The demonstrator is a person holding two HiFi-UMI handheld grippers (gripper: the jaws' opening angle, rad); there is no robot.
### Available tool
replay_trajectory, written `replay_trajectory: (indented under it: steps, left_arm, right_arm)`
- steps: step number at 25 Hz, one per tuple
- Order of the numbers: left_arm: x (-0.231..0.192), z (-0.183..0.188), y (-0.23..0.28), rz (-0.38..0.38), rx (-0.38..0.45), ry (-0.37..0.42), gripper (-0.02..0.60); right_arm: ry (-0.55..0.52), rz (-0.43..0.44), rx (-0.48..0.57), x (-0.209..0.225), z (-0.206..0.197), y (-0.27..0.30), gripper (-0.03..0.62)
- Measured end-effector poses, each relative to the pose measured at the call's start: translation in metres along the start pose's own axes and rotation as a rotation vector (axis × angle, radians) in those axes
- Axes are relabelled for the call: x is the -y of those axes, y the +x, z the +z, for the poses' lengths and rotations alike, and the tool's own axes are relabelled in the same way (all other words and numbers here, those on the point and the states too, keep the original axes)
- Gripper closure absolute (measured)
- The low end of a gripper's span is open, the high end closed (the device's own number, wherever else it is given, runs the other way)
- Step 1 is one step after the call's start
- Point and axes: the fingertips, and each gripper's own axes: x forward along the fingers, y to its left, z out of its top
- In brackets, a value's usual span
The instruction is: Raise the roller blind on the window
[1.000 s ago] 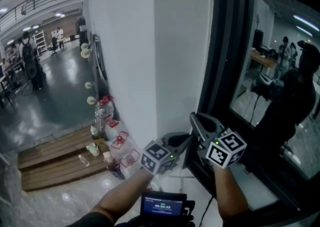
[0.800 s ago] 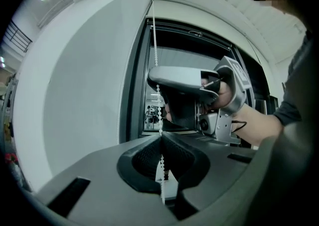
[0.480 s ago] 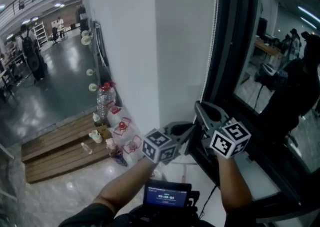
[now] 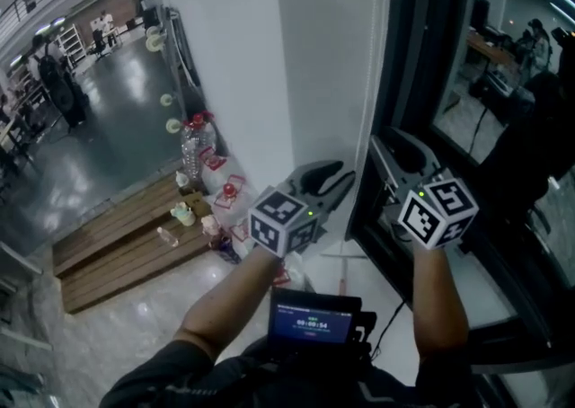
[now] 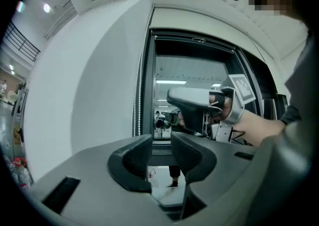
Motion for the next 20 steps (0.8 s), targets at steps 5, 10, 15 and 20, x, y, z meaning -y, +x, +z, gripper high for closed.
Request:
replay_trajectory:
  steps: [5, 10, 15, 20]
  left_arm:
    - [-0.005, 0.008, -0.016, 0.04, 0.026, -0.005, 0.52]
    - [-0.007, 0.013, -0.035, 0.069, 0.051, -0.016, 0.584]
    - [-0.001, 0.016, -0.05, 0.053, 0.05, -0.02, 0.586]
    - [0.002, 0.009, -0.065, 0.044, 0.021, -0.032, 0.586]
  right_arm:
    - [0.01, 0.028, 0.017, -0.004, 0.004, -0.016, 0.456]
    - [0.008, 0.022, 0.008, -0.012, -0.002, -0.032, 0.475]
    - [0.046, 0.012, 0.014, -0.018, -0.016, -0.045, 0.555]
    - [0.06, -0.001, 0.0, -0.022, -0.026, -0.057, 0.569]
